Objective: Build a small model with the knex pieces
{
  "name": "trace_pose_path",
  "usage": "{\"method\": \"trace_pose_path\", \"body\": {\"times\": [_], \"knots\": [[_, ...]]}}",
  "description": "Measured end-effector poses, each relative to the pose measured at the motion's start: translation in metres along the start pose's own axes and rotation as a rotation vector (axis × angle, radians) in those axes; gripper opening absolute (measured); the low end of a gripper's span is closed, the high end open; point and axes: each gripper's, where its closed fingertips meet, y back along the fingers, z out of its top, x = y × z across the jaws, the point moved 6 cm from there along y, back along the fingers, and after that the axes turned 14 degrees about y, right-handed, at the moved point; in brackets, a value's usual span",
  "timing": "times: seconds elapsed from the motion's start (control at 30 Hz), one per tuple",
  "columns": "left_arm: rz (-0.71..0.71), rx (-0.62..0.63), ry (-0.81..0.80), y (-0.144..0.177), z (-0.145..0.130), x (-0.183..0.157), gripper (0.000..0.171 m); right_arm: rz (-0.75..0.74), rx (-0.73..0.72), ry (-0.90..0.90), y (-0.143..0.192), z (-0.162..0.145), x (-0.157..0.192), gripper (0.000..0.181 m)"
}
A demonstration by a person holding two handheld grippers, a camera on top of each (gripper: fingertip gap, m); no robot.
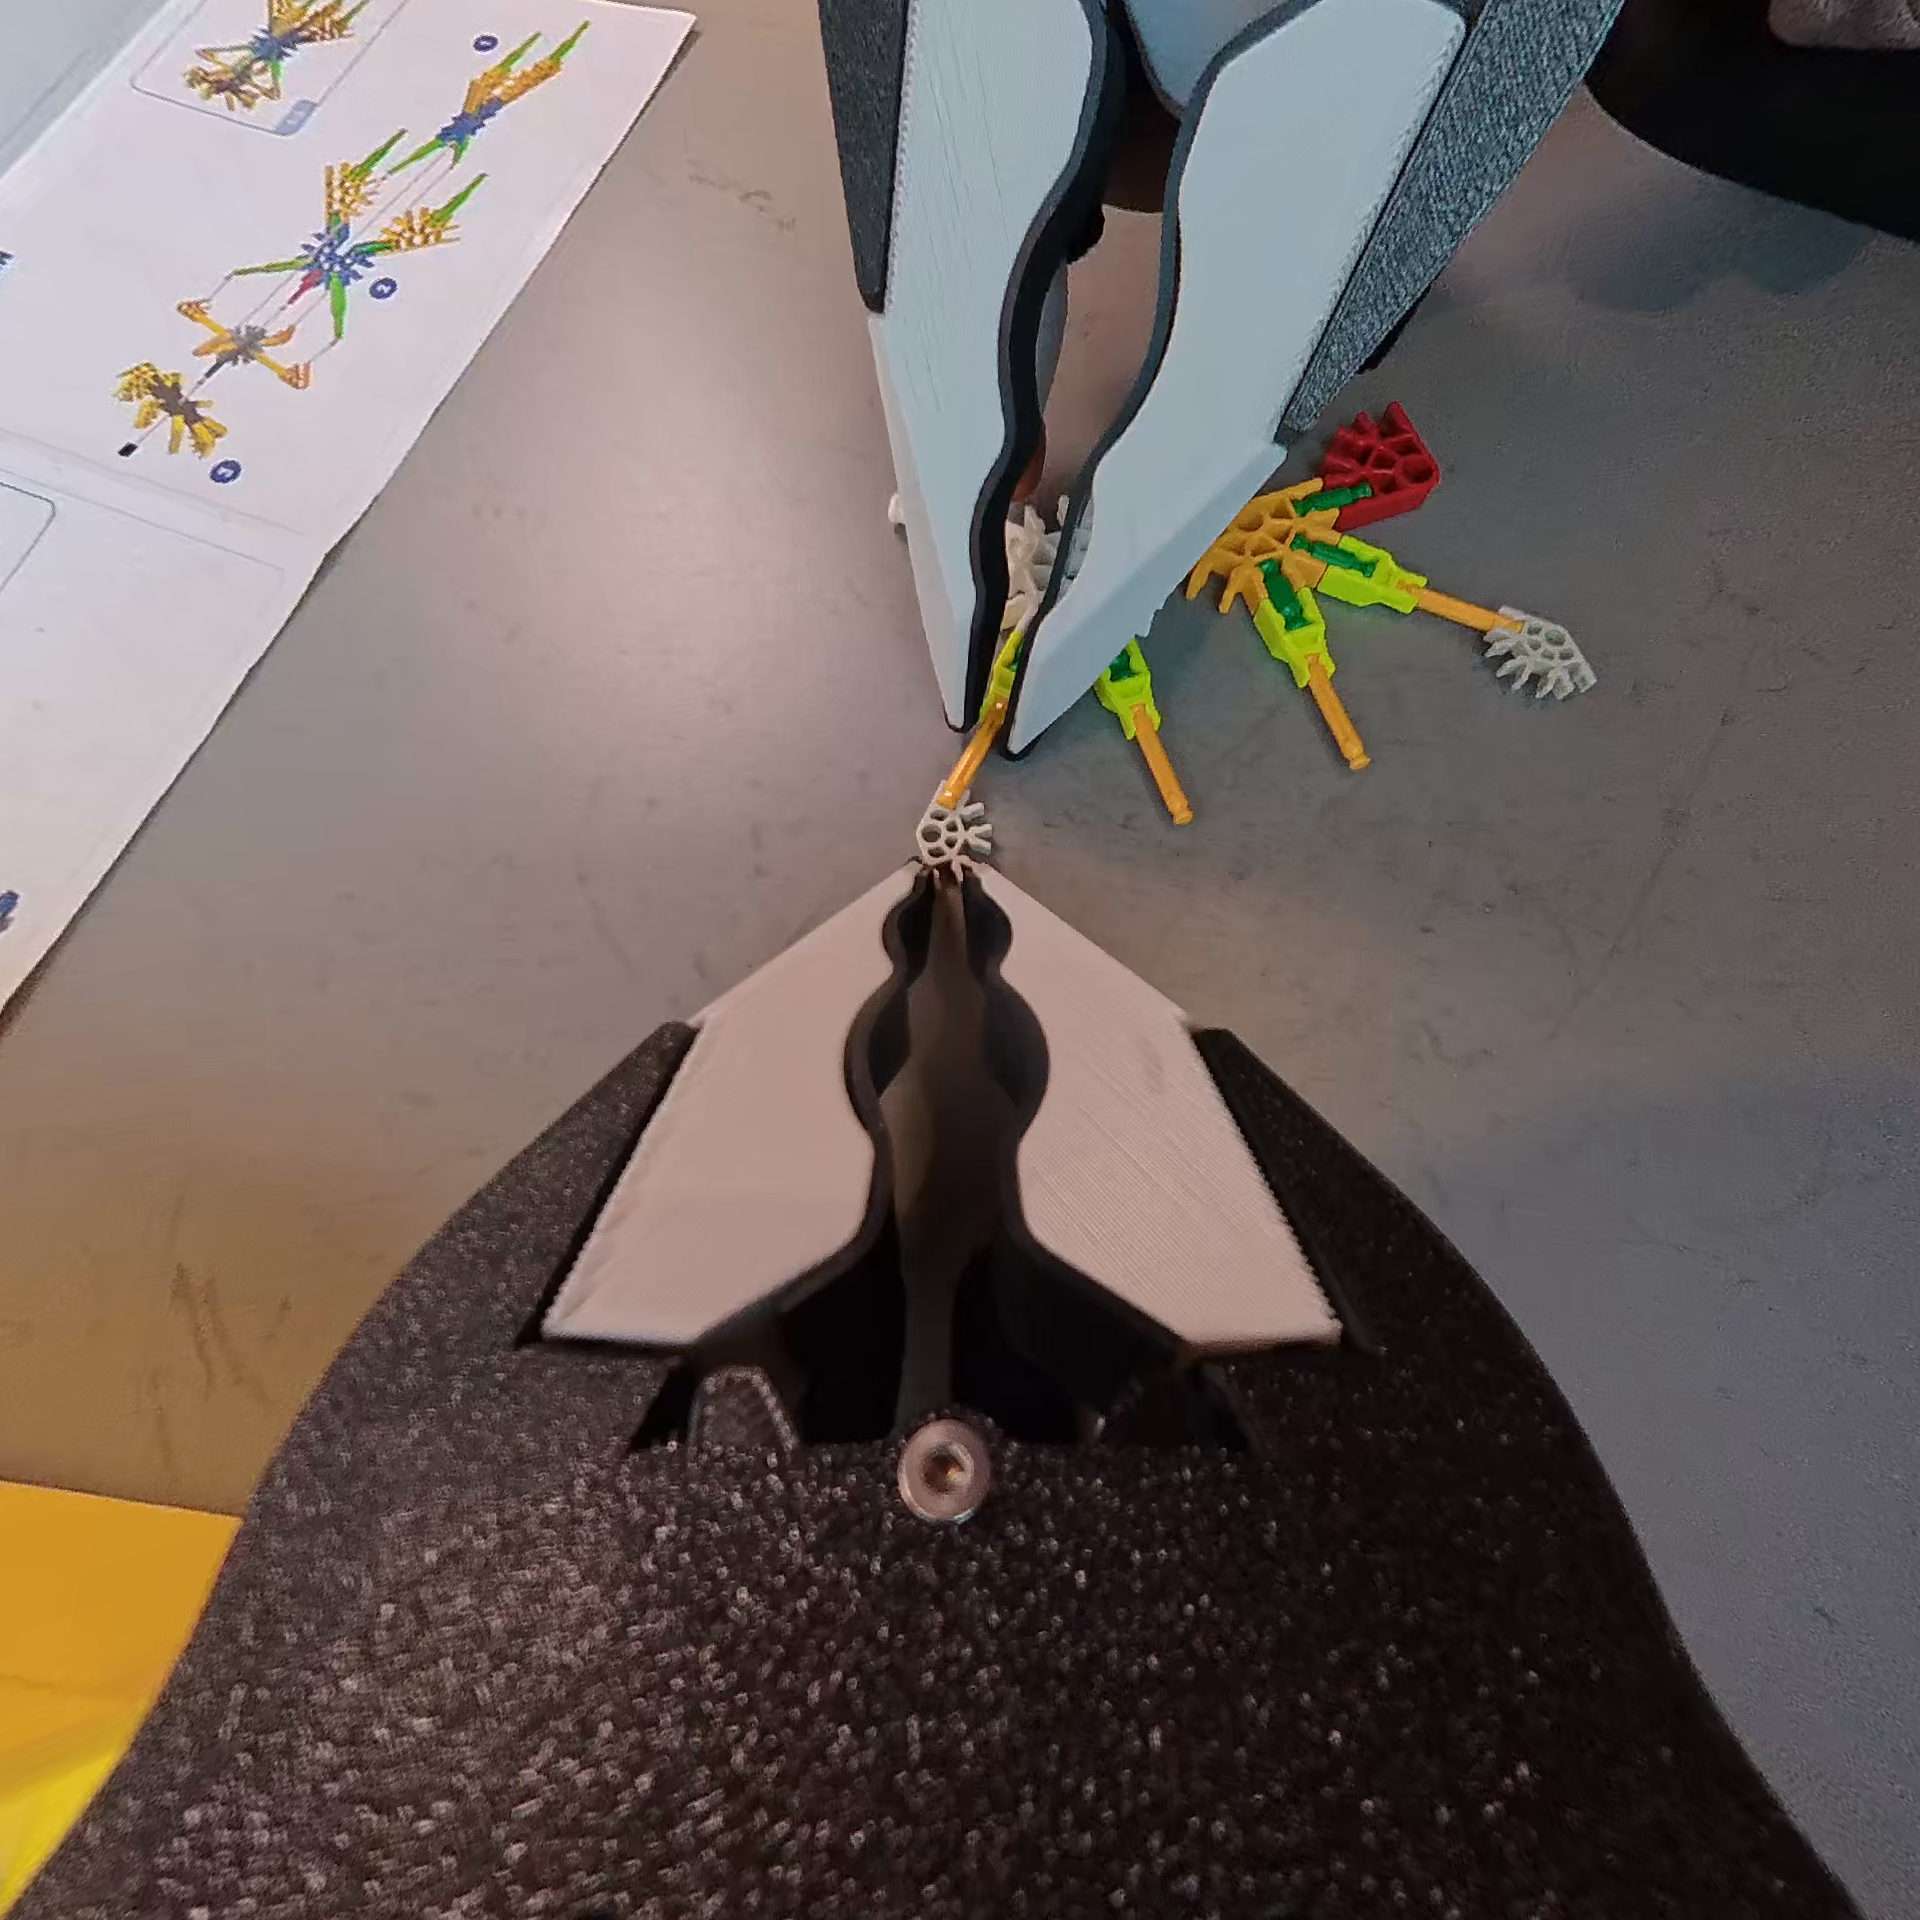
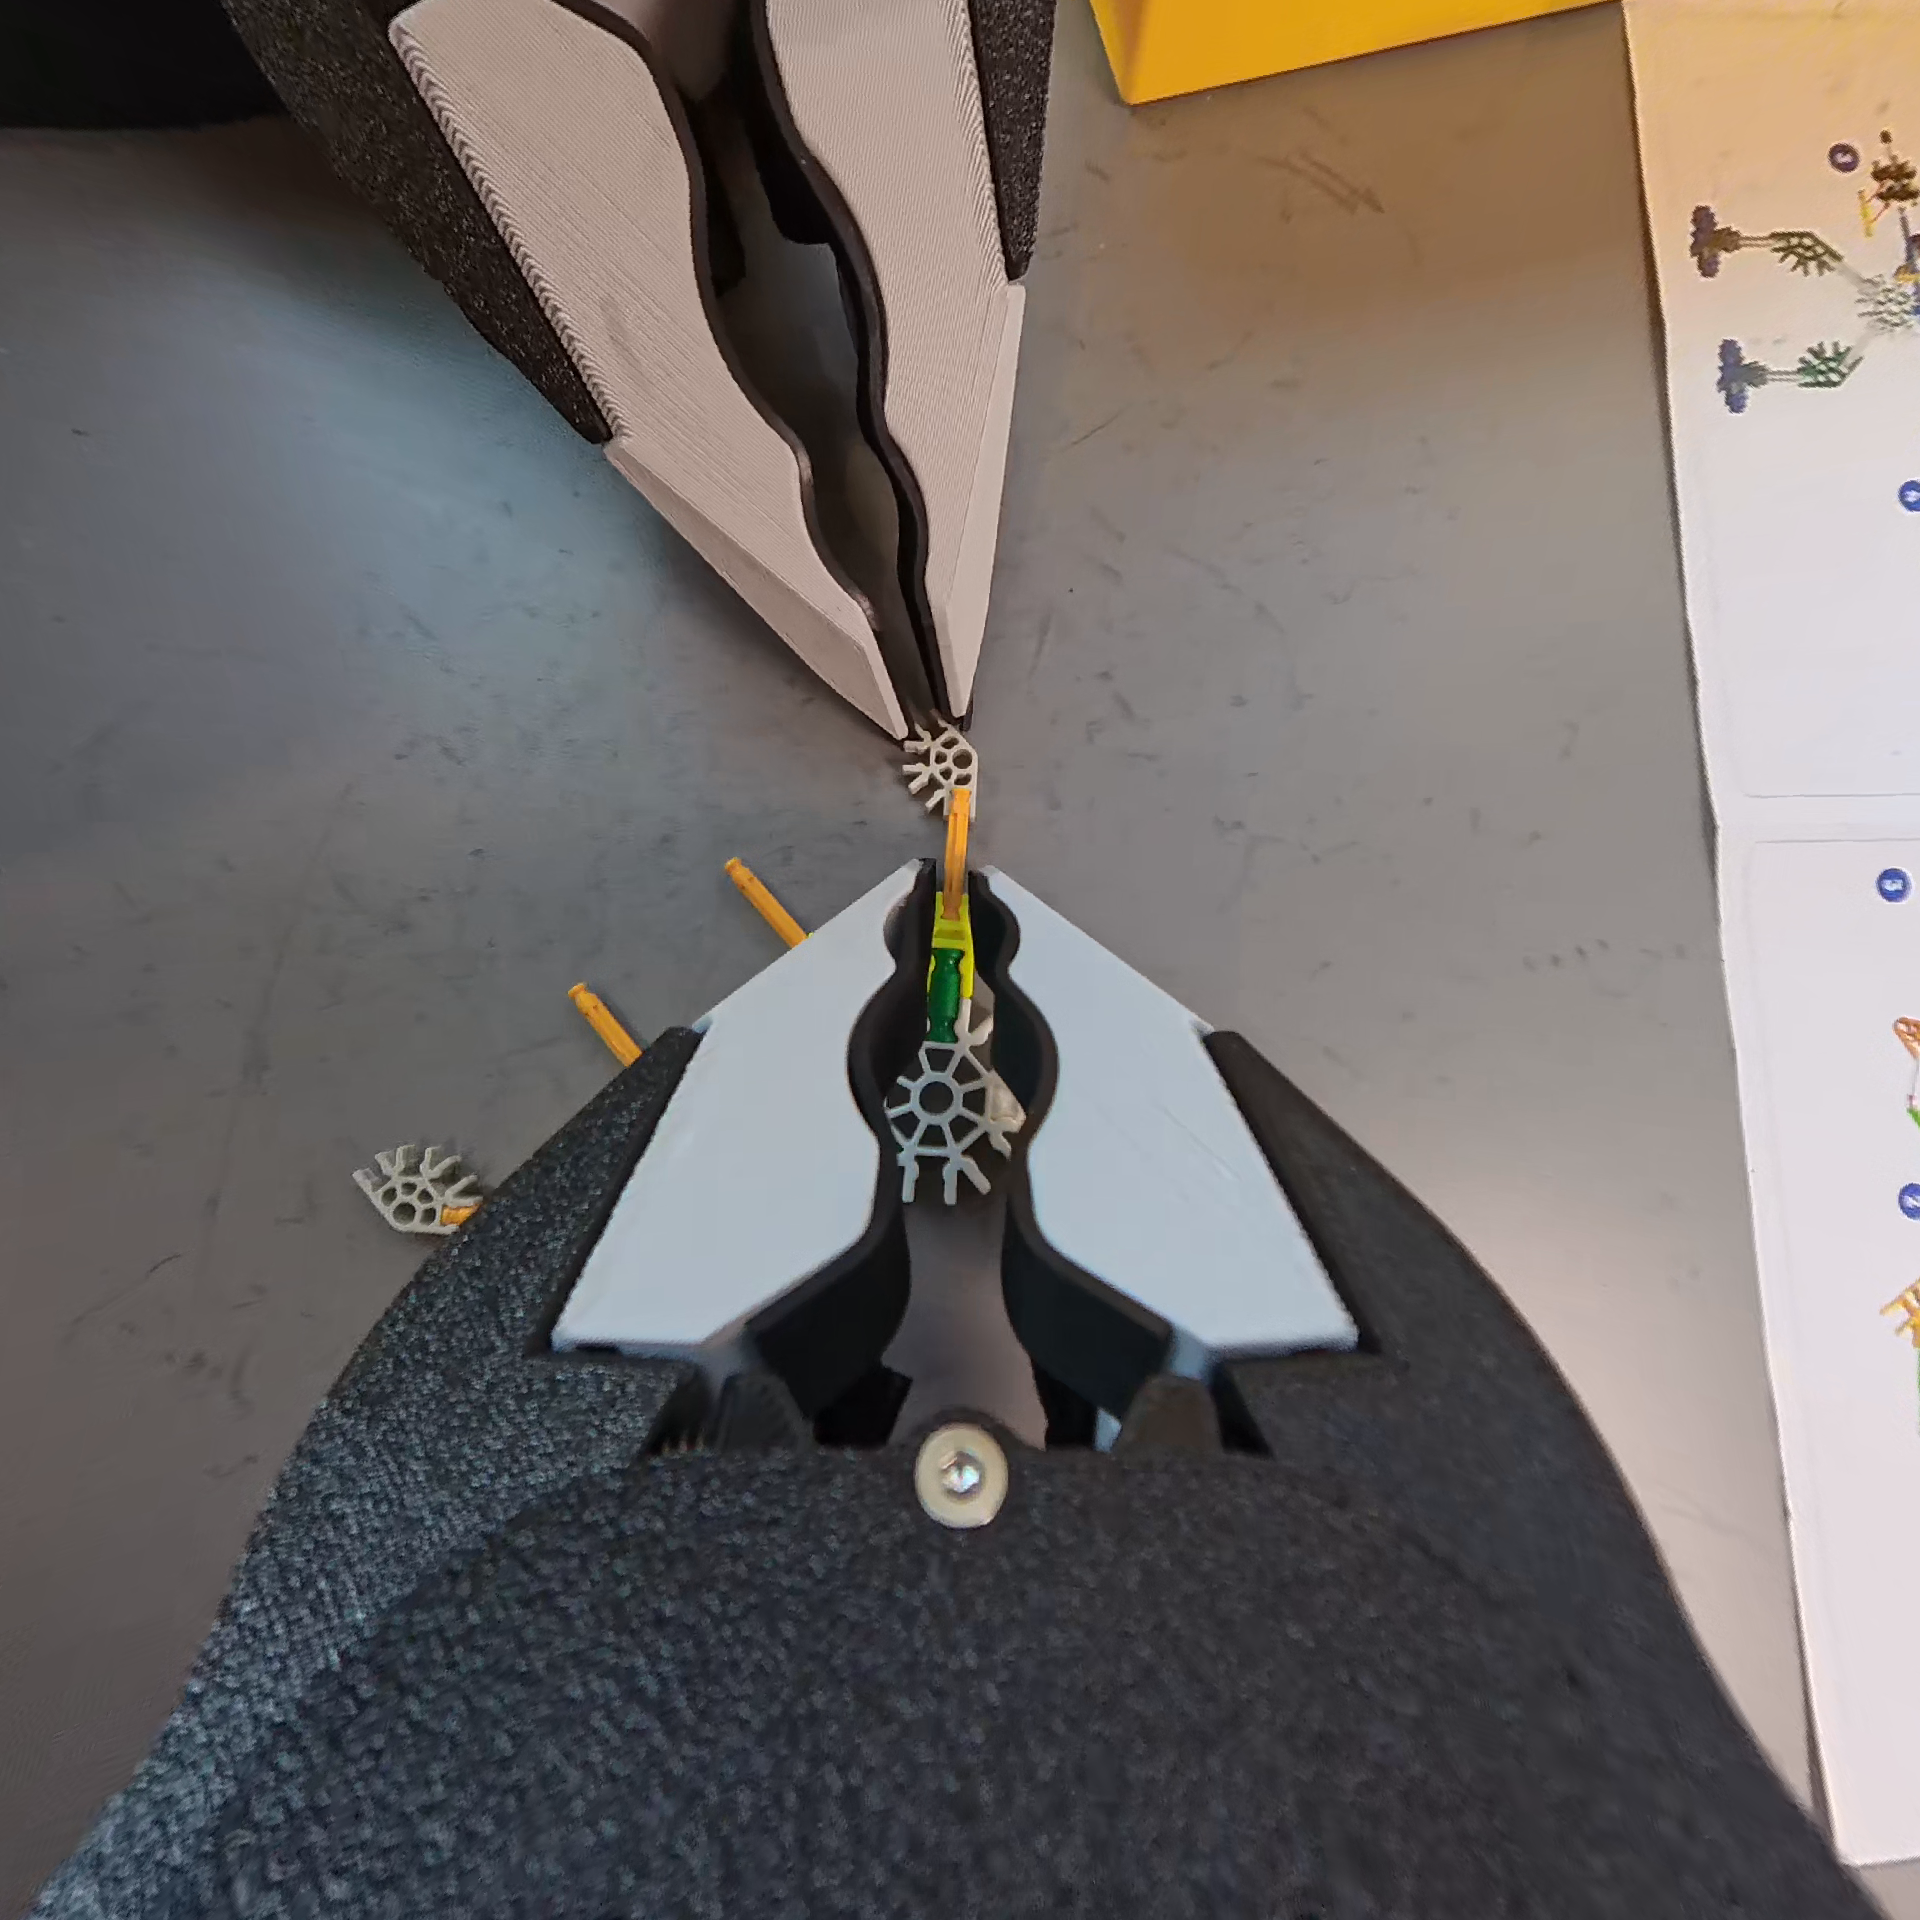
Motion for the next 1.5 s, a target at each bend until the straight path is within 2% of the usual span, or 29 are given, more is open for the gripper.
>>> {"method": "trace_pose_path", "body": {"times": [0.03,0.43,0.7,1.27,1.47,1.5], "knots": [[0.001,0.0,-0.001,0.0,0.0,0.0,0.005,0.0,0.001,-0.003,0.0,0.0,0.0,0.005],[0.001,0.0,-0.006,0.0,0.0,-0.001,0.005,0.016,-0.024,-0.032,0.002,0.005,0.0,0.01],[-0.002,0.0,-0.002,0.0,0.0,-0.001,0.005,0.022,-0.02,-0.053,-0.003,0.01,-0.004,0.0],[0.0,-0.002,0.015,0.0,-0.001,-0.001,0.006,0.088,0.233,-0.022,-0.009,0.021,-0.005,0.0],[0.001,-0.003,0.013,0.002,-0.002,-0.001,0.005,0.046,0.16,-0.042,-0.007,0.019,-0.006,0.001],[0.001,-0.003,0.014,0.002,-0.002,-0.001,0.005,0.037,0.137,-0.057,-0.004,0.017,-0.006,0.006]]}}
